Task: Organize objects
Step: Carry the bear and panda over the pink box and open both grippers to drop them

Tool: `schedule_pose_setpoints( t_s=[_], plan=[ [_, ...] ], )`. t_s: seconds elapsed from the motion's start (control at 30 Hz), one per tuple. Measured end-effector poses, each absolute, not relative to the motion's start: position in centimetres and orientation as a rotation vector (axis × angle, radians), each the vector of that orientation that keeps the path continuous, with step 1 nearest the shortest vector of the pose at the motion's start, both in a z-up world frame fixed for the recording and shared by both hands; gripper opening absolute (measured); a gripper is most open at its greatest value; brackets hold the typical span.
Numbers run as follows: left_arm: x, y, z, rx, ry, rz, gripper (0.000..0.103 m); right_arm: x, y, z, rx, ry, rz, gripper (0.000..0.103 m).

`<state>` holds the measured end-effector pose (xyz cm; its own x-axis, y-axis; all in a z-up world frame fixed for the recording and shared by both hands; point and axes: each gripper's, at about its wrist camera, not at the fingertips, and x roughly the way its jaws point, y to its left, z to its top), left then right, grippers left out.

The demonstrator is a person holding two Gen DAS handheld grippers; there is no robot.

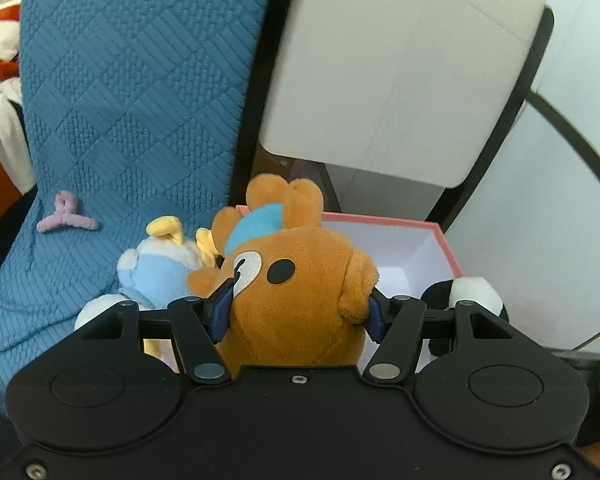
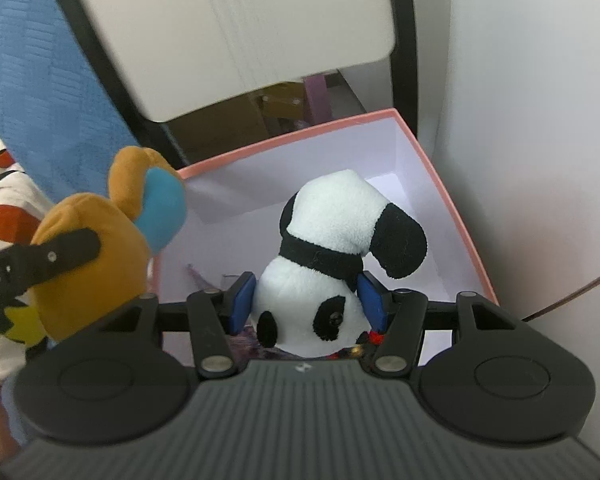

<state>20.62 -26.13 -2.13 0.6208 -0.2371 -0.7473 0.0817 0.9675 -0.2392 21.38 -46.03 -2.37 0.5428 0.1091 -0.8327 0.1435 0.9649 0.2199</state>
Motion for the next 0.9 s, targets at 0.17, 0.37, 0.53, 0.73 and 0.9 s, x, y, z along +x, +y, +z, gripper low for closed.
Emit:
schedule_pose_setpoints(
  t_s=[0.17,0.37,0.53,0.73,0.9],
  plan=[
    [20.7,-27.8,-2.8,-0.137,0.874,-0.177,0.06,22.1,-47.7,-4.7,0.294,1.028,-0.029,0.059],
    [20.8,-28.4,-2.4,-0.146,0.86,-0.191,0.06,22.7,-48.8,-5.9,0.299,1.038,-0.04,0.059],
    [21.0,-29.0,-3.0,-0.182,0.872,-0.238,0.065,22.9,-49.4,-5.8,0.296,1.035,-0.039,0.06],
    [20.4,-29.6,-2.7,-0.157,0.867,-0.266,0.083,22.2,-49.8,-4.5,0.313,1.028,-0.009,0.076],
    [19.3,-28.7,-0.9,-0.169,0.84,-0.271,0.084,20.7,-49.2,-2.1,0.307,0.985,-0.012,0.076]
  ],
)
